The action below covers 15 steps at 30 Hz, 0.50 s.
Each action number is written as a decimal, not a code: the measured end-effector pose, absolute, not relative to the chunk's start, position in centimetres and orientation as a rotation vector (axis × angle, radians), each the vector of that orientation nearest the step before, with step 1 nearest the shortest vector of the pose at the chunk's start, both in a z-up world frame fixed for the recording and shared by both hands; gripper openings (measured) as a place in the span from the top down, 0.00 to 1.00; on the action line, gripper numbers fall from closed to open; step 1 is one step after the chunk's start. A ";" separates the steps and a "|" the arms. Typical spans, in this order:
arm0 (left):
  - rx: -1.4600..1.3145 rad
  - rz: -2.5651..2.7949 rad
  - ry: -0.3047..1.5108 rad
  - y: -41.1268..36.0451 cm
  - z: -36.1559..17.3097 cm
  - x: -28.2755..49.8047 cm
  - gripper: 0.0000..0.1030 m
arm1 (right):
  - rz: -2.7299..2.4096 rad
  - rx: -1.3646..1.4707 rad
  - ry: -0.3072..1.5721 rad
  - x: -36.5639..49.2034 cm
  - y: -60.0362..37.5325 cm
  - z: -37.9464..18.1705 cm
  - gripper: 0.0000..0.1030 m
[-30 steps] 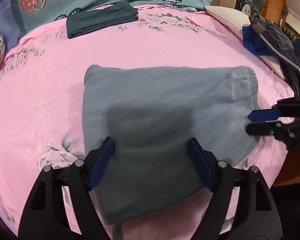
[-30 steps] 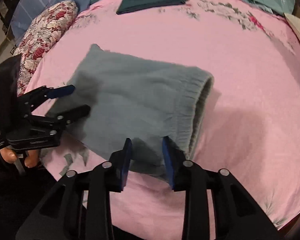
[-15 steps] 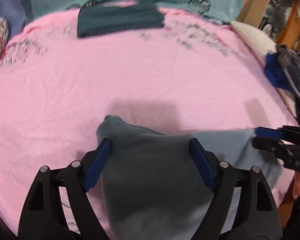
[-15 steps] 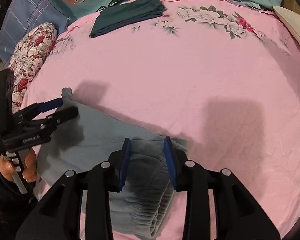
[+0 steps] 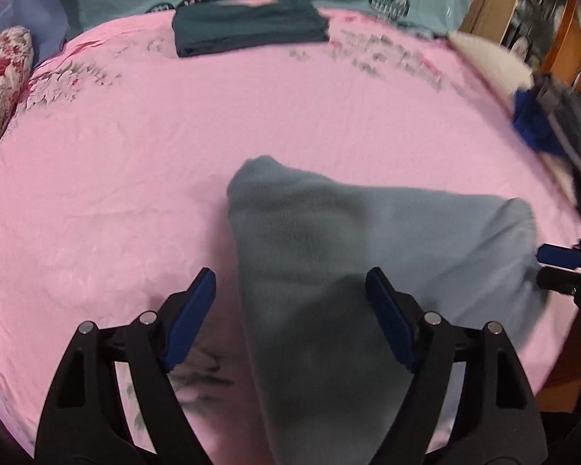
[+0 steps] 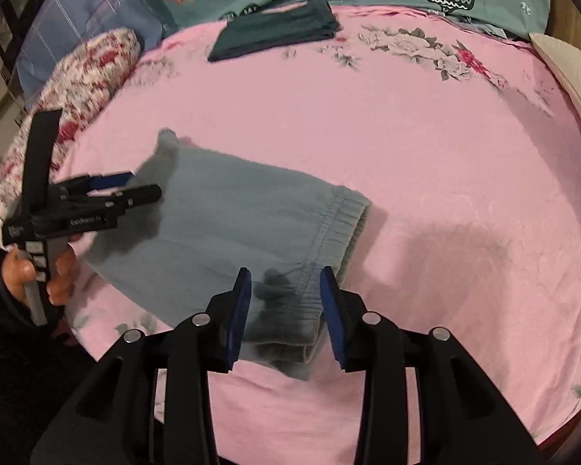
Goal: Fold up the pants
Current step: 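Lift the folded pants with the right tool and carry them to the dark folded stack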
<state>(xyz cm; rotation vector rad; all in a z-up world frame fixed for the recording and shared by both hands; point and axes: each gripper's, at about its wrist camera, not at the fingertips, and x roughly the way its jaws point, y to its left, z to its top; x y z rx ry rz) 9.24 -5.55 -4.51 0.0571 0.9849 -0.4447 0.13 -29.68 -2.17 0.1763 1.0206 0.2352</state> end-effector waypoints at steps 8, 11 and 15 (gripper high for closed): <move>-0.096 -0.578 1.013 -0.8 -4.5 8.1 0.14 | 0.227 0.406 0.974 -0.2 -35.1 -3.2 0.13; -0.140 -0.595 1.068 -1.6 -6.4 9.3 0.15 | 0.253 0.473 1.007 0.7 -34.9 -5.4 0.13; -0.178 -0.646 1.076 -3.3 -6.6 9.4 0.16 | 0.309 0.458 1.017 0.8 -32.9 -6.3 0.15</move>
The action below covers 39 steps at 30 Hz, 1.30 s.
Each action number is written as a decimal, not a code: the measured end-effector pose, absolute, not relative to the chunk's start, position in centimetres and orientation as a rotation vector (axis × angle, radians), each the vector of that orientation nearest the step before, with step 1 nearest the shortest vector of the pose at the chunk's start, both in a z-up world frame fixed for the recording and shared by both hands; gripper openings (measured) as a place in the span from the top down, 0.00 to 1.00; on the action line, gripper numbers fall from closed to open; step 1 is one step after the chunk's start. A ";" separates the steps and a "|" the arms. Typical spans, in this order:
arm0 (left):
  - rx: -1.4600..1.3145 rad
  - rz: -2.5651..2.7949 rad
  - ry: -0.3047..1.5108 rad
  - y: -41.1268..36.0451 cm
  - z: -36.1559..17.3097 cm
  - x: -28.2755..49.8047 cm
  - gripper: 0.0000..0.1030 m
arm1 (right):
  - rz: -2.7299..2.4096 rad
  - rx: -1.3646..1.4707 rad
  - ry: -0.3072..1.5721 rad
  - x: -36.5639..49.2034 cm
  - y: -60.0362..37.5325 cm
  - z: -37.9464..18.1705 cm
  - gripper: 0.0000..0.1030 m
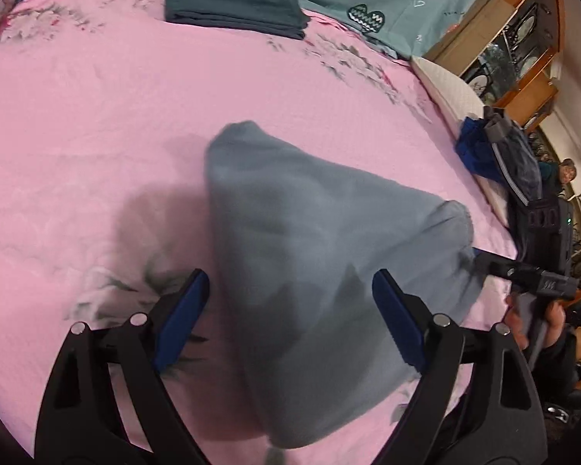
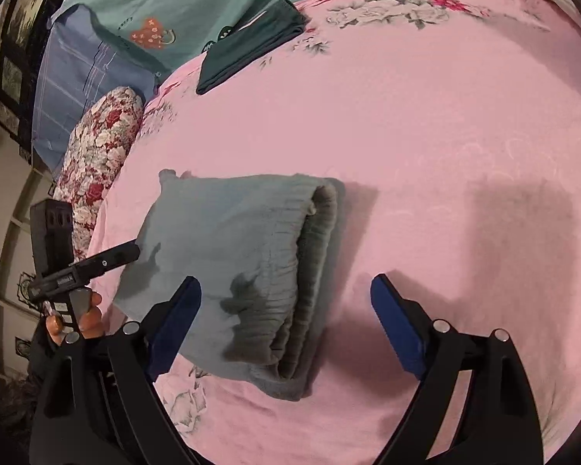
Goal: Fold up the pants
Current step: 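Lift the folded pants with the right tool and carry them to the dark folded stack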
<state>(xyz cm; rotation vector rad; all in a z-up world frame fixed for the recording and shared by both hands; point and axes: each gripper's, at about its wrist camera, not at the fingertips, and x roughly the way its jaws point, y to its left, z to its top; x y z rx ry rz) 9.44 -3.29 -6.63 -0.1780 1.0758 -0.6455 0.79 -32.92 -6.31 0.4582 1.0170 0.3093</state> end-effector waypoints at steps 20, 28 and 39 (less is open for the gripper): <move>-0.339 -0.608 1.027 -1.2 -2.6 10.0 0.88 | 0.424 0.403 0.942 2.6 -31.1 0.5 0.81; -0.296 -0.547 0.902 -1.0 5.1 17.4 0.88 | 0.471 0.316 0.846 11.9 -29.3 7.5 0.81; -0.317 -0.389 0.760 -1.1 7.5 41.0 0.88 | 0.463 0.209 0.720 36.8 -28.3 9.8 0.81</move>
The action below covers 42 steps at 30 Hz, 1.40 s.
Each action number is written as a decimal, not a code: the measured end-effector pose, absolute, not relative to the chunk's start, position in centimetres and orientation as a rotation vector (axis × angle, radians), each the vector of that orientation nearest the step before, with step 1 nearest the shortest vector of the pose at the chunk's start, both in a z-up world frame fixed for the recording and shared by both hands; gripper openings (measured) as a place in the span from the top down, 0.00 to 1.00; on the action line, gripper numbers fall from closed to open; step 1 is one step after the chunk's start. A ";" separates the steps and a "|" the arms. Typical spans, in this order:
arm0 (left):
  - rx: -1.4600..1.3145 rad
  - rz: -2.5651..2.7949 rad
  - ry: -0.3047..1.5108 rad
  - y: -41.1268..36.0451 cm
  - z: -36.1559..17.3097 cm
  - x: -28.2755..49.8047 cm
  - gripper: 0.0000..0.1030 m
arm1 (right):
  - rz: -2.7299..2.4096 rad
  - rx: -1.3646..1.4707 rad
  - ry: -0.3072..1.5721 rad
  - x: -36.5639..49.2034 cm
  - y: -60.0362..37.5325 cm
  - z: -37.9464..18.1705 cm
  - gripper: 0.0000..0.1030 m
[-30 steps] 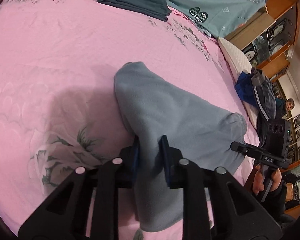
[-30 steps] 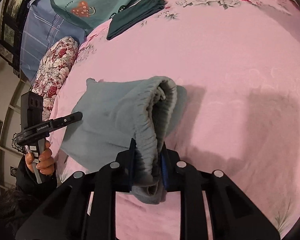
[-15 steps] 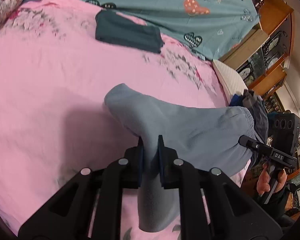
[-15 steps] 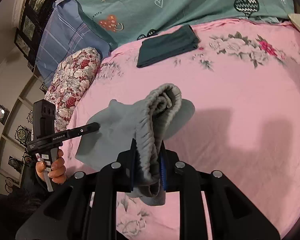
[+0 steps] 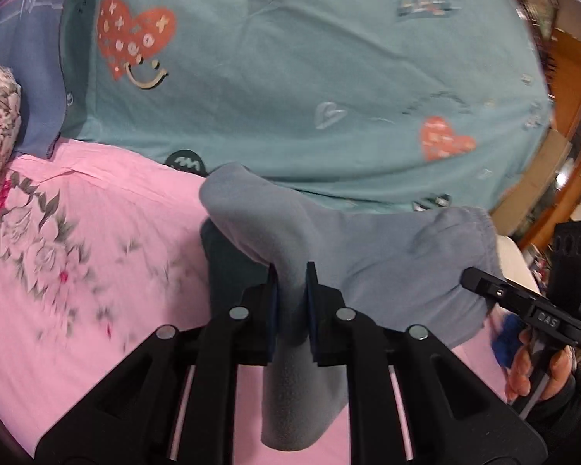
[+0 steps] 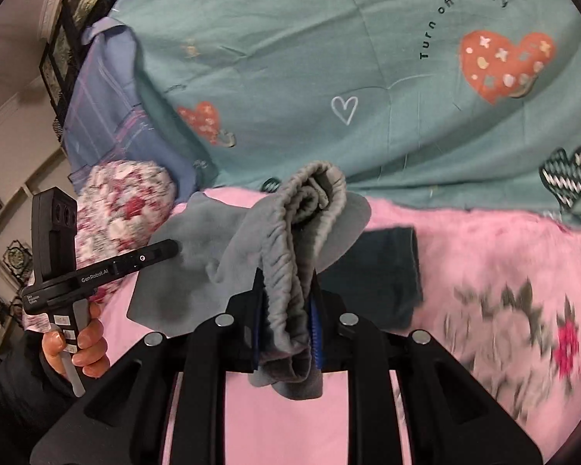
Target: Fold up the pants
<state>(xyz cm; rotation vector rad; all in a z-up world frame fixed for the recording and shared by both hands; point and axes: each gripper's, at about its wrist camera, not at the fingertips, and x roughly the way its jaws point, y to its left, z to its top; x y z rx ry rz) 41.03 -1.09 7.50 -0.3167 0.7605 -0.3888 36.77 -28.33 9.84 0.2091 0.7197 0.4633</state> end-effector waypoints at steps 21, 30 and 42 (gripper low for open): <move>-0.094 -0.159 0.620 1.7 11.2 29.8 0.02 | 0.116 0.146 0.579 24.0 -30.2 12.3 0.01; -0.031 -0.220 0.604 0.3 11.4 7.7 0.02 | 0.163 0.079 0.600 3.8 -24.2 11.6 0.01; 0.052 -0.089 0.589 0.4 6.2 -3.3 0.02 | 0.063 0.033 0.588 -6.0 -22.3 5.6 0.01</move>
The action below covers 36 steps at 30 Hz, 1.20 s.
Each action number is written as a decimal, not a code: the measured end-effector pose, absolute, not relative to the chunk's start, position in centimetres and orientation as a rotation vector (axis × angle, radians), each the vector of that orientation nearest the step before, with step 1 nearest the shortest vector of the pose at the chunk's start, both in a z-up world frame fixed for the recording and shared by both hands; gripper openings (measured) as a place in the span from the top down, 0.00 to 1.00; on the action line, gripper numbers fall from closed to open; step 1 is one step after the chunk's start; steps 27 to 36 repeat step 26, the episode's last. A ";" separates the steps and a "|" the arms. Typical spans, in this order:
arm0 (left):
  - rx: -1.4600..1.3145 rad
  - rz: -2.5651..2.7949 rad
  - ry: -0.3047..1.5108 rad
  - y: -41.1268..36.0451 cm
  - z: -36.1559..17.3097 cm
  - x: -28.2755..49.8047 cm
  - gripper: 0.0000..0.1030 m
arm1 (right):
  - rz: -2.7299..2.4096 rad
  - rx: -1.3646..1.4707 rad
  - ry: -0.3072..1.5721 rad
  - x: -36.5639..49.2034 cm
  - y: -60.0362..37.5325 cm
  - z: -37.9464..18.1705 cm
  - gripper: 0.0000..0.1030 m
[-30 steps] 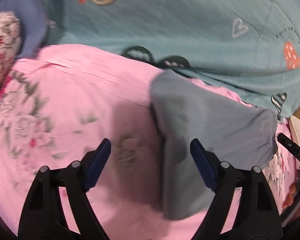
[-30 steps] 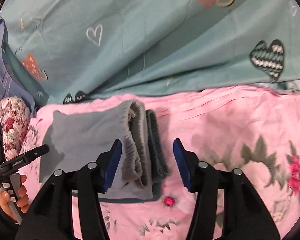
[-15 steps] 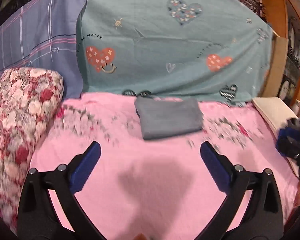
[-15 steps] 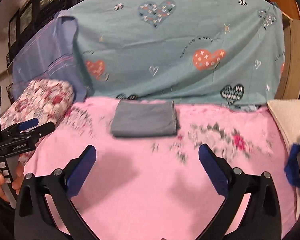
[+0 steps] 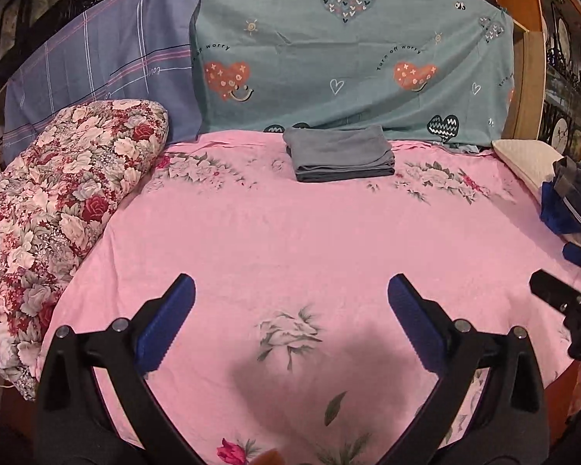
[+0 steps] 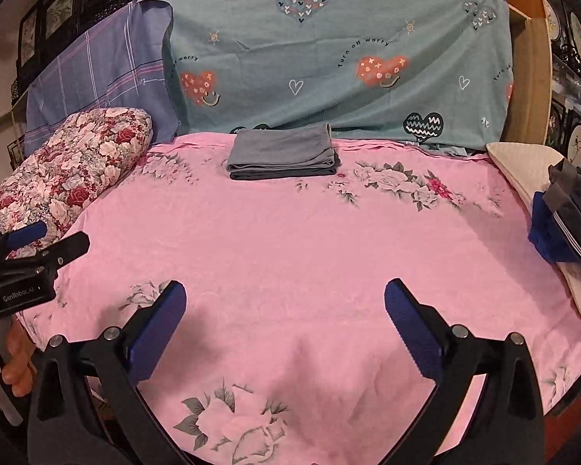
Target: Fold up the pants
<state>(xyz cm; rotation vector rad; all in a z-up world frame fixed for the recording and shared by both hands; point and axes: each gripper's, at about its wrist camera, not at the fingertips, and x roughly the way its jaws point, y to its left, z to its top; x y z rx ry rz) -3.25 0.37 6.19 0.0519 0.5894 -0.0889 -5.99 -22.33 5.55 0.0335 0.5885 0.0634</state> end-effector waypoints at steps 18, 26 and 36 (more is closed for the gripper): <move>0.068 -0.074 0.574 -0.4 6.2 -2.2 0.02 | 0.027 0.063 0.574 -6.0 -23.7 5.0 0.01; 0.076 -0.061 0.582 -0.5 5.9 -1.9 0.02 | 0.017 0.071 0.568 -6.0 -24.3 4.9 0.01; 0.076 -0.061 0.582 -0.5 5.9 -1.9 0.02 | 0.017 0.071 0.568 -6.0 -24.3 4.9 0.01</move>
